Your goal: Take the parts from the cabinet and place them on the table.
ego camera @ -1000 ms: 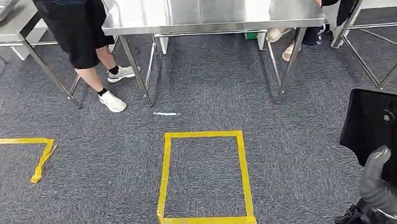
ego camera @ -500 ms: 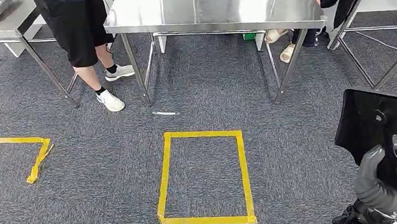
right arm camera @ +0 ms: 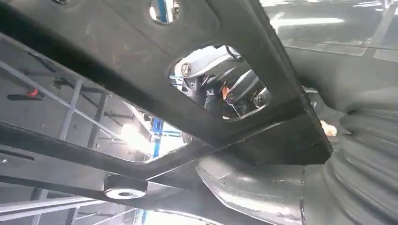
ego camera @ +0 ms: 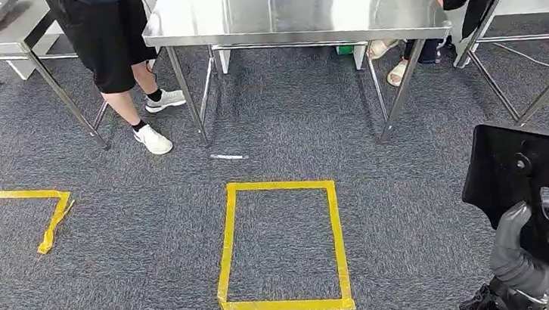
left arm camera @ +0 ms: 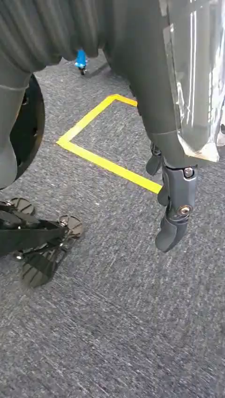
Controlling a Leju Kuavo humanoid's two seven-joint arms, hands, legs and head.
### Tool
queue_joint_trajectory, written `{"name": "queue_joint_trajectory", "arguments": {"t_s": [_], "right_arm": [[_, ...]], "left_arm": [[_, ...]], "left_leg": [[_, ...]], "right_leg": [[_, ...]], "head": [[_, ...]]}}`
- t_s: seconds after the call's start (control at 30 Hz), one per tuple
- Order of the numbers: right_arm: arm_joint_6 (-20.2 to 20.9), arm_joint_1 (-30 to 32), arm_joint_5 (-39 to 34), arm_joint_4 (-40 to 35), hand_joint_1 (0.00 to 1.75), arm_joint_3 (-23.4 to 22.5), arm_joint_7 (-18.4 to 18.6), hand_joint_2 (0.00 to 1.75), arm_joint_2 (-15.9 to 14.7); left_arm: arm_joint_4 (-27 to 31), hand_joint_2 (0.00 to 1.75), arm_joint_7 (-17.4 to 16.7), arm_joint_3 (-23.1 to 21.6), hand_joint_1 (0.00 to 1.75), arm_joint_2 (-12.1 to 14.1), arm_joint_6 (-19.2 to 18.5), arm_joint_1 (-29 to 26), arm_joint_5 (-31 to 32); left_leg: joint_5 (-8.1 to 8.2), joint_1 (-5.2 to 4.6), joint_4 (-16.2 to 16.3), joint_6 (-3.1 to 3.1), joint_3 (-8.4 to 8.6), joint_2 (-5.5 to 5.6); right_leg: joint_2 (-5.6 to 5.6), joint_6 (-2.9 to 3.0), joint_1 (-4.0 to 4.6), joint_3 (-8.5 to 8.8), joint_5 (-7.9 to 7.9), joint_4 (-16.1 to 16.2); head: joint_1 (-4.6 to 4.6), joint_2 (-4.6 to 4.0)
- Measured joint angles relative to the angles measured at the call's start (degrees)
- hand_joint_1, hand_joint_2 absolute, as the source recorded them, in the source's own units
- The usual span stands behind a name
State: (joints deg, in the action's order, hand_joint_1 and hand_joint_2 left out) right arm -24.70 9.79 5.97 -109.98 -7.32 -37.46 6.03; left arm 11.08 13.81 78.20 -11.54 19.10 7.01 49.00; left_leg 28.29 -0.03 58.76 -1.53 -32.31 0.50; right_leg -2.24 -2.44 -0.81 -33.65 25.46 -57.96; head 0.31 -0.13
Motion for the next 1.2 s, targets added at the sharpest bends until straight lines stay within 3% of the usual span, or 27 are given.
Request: {"name": "queue_joint_trajectory", "arguments": {"t_s": [0.1, 0.2, 0.27, 0.33, 0.37, 0.4, 0.43, 0.47, 0.53, 0.57, 0.6, 0.63, 0.67, 0.7, 0.73, 0.8, 0.87, 0.9, 0.93, 0.97, 1.0, 1.03, 1.07, 1.1, 1.13, 1.17, 1.2], "right_arm": [[0.0, 0.0, 0.3, 0.0, 1.75, 0.0, 0.0, 1.75, 0.0], [0.2, 0.0, 0.5, 0.0, 1.75, 0.0, 0.1, 1.75, 0.0], [0.3, -0.3, 0.6, 0.0, 1.75, 0.1, 0.1, 1.75, -0.1], [0.5, -0.5, 0.7, 0.0, 1.75, 0.1, 0.2, 1.75, -0.3], [0.5, -0.4, 0.6, 0.0, 1.75, 0.1, 0.2, 1.75, -0.3], [0.5, -0.3, 0.6, 0.0, 1.75, 0.1, 0.2, 1.75, -0.3], [0.5, -0.3, 0.6, 0.1, 1.75, 0.0, 0.2, 1.75, -0.3], [0.5, -0.3, 0.6, 0.1, 1.75, 0.0, 0.2, 1.75, -0.4], [0.5, -0.3, 0.6, 0.1, 1.75, 0.0, 0.2, 1.75, -0.4], [0.6, -0.4, 0.6, 0.2, 1.75, 0.0, 0.2, 1.75, -0.4], [0.6, -0.4, 0.7, 0.4, 1.75, 0.1, 0.2, 1.75, -0.3], [0.6, -0.3, 0.6, 0.4, 1.75, 0.1, 0.2, 1.75, -0.4], [0.6, -0.1, 0.6, 0.4, 1.75, 0.0, 0.2, 1.75, -0.4], [0.6, -0.1, 0.6, 0.4, 1.75, 0.0, 0.2, 1.75, -0.4], [0.6, -0.2, 0.6, 0.4, 1.75, 0.1, 0.1, 1.75, -0.4], [0.6, -0.5, 0.6, 0.4, 1.75, 0.1, 0.1, 1.75, -0.3], [0.6, -0.4, 0.6, 0.4, 1.75, 0.1, 0.1, 1.75, -0.3], [0.6, -0.4, 0.6, 0.4, 1.75, 0.1, 0.1, 1.75, -0.3], [0.6, -0.4, 0.6, 0.4, 1.75, 0.1, 0.1, 1.75, -0.3], [0.6, -0.4, 0.6, 0.4, 1.75, 0.1, 0.1, 1.75, -0.3], [0.6, -0.4, 0.6, 0.4, 1.75, 0.1, 0.1, 1.75, -0.3], [0.6, -0.4, 0.6, 0.4, 1.75, 0.1, 0.1, 1.75, -0.2], [0.6, -0.3, 0.6, 0.4, 1.75, 0.1, 0.1, 1.75, -0.2], [0.6, -0.4, 0.6, 0.5, 1.75, 0.2, 0.1, 1.75, -0.2], [0.6, -0.4, 0.6, 0.5, 1.75, 0.2, 0.1, 1.75, -0.2], [0.6, -0.3, 0.7, 0.5, 1.75, 0.4, 0.1, 1.75, -0.2], [0.6, -0.2, 0.7, 0.6, 1.75, 0.4, 0.1, 1.75, -0.2]], "left_arm": [[0.0, 1.75, 0.0, -0.1, 0.0, 0.0, 0.1, 0.0, 0.1], [0.0, 1.75, 0.0, -0.1, 0.0, 0.0, 0.2, 0.0, 0.0], [0.0, 1.75, 0.0, -0.1, 0.0, -0.1, 0.3, 0.0, 0.0], [0.0, 1.75, 0.0, -0.1, 0.0, -0.2, 0.3, 0.0, 0.0], [0.0, 1.75, 0.0, -0.1, 0.0, -0.2, 0.3, -0.1, 0.0], [0.0, 1.75, 0.0, -0.1, 0.0, -0.2, 0.3, -0.2, 0.0], [0.0, 1.75, 0.0, -0.1, 0.0, -0.2, 0.4, -0.2, 0.0], [0.0, 1.75, -0.1, -0.1, 0.0, -0.2, 0.5, -0.2, 0.1], [0.0, 1.75, -0.1, -0.1, 0.0, -0.2, 0.8, -0.2, 0.2], [0.0, 1.75, -0.1, -0.1, 0.0, 0.0, 0.9, -0.2, 0.2], [0.0, 1.75, -0.1, -0.1, 0.0, 0.1, 0.9, -0.2, 0.2], [0.0, 1.75, -0.1, -0.2, 0.0, 0.0, 1.0, -0.2, 0.2], [0.0, 1.75, -0.2, -0.2, 0.0, 0.1, 1.0, -0.2, 0.2], [0.0, 1.75, -0.3, -0.2, 0.0, 0.1, 1.1, -0.2, 0.2], [0.0, 1.75, -0.3, -0.2, 0.0, 0.0, 1.1, 0.0, 0.2], [0.0, 1.75, -0.3, -0.2, 0.0, 0.0, 1.1, 0.2, 0.2], [0.0, 1.75, -0.3, -0.2, 0.0, 0.0, 1.2, 0.0, 0.2], [0.0, 1.75, -0.3, -0.2, 0.0, 0.0, 1.2, -0.1, 0.2], [0.0, 1.75, -0.3, -0.2, 0.0, 0.0, 1.2, -0.3, 0.2], [0.0, 1.75, -0.3, -0.2, 0.0, 0.0, 1.2, -0.4, 0.2], [0.0, 1.75, -0.3, -0.2, 0.0, 0.0, 1.2, -0.4, 0.2], [0.0, 1.75, -0.3, -0.2, 0.0, 0.1, 1.2, -0.3, 0.2], [0.0, 1.75, -0.3, -0.2, 0.0, 0.2, 1.2, -0.4, 0.2], [0.1, 1.75, -0.3, -0.2, 0.0, 0.5, 1.2, -0.4, 0.2], [0.1, 1.75, -0.3, -0.2, 0.0, 0.5, 1.3, -0.4, 0.2], [0.0, 1.75, -0.4, -0.2, 0.0, 0.3, 1.3, -0.4, 0.2], [0.0, 1.75, -0.4, -0.2, 0.0, 0.4, 1.3, -0.4, 0.2]], "left_leg": [[0.16, -0.36, 0.0, -0.41, -0.01, -0.01], [0.14, -0.27, -0.8, -1.72, 0.46, -0.01], [-0.24, 0.26, -1.2, -1.95, 1.22, -0.3], [-0.26, 0.3, -1.2, -1.97, 1.16, -0.62], [-0.22, 0.3, -1.1, -1.93, 1.06, -0.76], [-0.14, 0.32, -1.1, -1.8, 1.08, -0.93], [0.0, 0.44, -1.1, -1.58, 1.17, -1.01], [0.26, 0.62, -1.1, -1.19, 1.4, -1.01], [0.85, 1.06, -1.0, -0.28, 2.06, -1.02], [1.23, 0.84, -0.9, 0.36, 2.37, -1.14], [1.51, 0.85, -0.9, 0.83, 2.79, -1.21], [1.89, 0.79, -1.0, 1.33, 2.7, -1.29], [1.78, 0.97, -0.7, 1.77, 3.5, -1.33], [2.02, 1.27, -0.6, 2.02, 3.91, -1.38], [1.81, 1.62, 0.2, 2.21, 3.15, -1.37], [1.77, 1.64, 7.4, 2.35, -0.97, -0.99], [5.0, 1.52, 15.6, 2.51, -7.27, -0.87], [6.88, 1.51, 17.8, 2.4, -9.61, -0.84], [7.79, 1.41, 17.7, 2.14, -11.12, -0.83], [7.28, 1.19, 15.8, 1.88, -11.32, -0.75], [5.15, 0.88, 12.2, 1.19, -10.67, -0.62], [1.78, 0.34, 7.8, 0.25, -9.56, -0.56], [-2.89, -0.46, 3.6, -1.1, -8.5, -0.52], [-5.38, -1.24, 1.9, -1.59, -8.09, 0.74], [-3.84, -1.2, 1.9, -1.71, -7.81, 1.48], [-3.81, -1.27, 1.2, -1.63, -7.21, 1.18], [-3.9, -1.27, 0.5, -1.71, -6.43, 1.01]], "right_leg": [[-0.01, -0.29, -0.37, 0.01, -0.07, 0.2], [-0.04, -1.78, -0.39, -0.09, -1.41, -1.2], [0.99, -1.23, -0.43, -1.28, 0.7, -3.5], [1.32, -0.43, -0.5, -5.11, 4.58, -11.4], [1.36, -0.72, -0.54, -7.36, 6.24, -15.9], [1.42, -1.15, -0.63, -8.53, 6.77, -18.1], [1.48, -1.77, -0.85, -8.34, 6.28, -17.3], [1.63, -2.38, -1.12, -6.68, 4.93, -14.0], [2.21, -4.12, -1.86, -1.35, 0.58, -3.2], [2.5, -4.07, -1.85, -0.61, 0.83, -1.3], [3.12, -2.03, -1.41, -0.76, 3.21, -1.0], [3.21, -1.36, -1.03, 0.06, 2.09, -1.1], [2.98, -0.43, -1.07, -0.55, 1.97, -1.1], [2.76, 0.03, -1.06, 0.12, 2.04, -1.2], [2.4, 0.56, -1.06, 1.32, 2.22, -1.0], [2.41, 1.46, -0.85, 2.12, 2.82, -1.0], [2.26, 2.49, -0.44, 2.75, 3.57, -1.0], [2.03, 2.72, -0.21, 3.18, 4.02, -1.0], [1.7, 2.76, 0.01, 3.87, 4.57, -1.0], [1.47, 2.78, 0.16, 4.58, 5.13, -1.0], [1.36, 2.79, 0.35, 5.43, 5.73, -0.9], [1.36, 2.76, 0.51, 5.72, 6.36, -0.9], [1.29, 2.78, 0.28, 6.18, 6.94, -0.7], [1.02, 2.32, 0.9, 6.78, 7.63, -0.8], [0.69, 2.08, 0.67, 7.05, 8.33, -0.5], [0.63, 1.81, 0.75, 8.47, 8.01, -0.2], [0.55, 0.88, 0.77, 8.58, 6.84, -1.0]], "head": [[0.0, 0.0], [0.04, 0.0], [0.31, 0.0], [0.53, 0.0], [0.5, 0.0], [0.57, 0.0], [0.5, 0.0], [0.55, 0.0], [0.55, 0.0], [0.54, 0.0], [0.72, 0.0], [0.48, 0.0], [0.28, 0.0], [0.39, 0.0], [0.06, 0.0], [-0.18, 0.0], [-0.31, 0.0], [-0.37, 0.0], [-0.33, 0.0], [-0.35, 0.0], [-0.35, 0.0], [-0.35, 0.0], [-0.35, 0.0], [-0.33, 0.0], [-0.24, 0.0], [-0.5, 0.0], [-0.42, 0.0]]}}
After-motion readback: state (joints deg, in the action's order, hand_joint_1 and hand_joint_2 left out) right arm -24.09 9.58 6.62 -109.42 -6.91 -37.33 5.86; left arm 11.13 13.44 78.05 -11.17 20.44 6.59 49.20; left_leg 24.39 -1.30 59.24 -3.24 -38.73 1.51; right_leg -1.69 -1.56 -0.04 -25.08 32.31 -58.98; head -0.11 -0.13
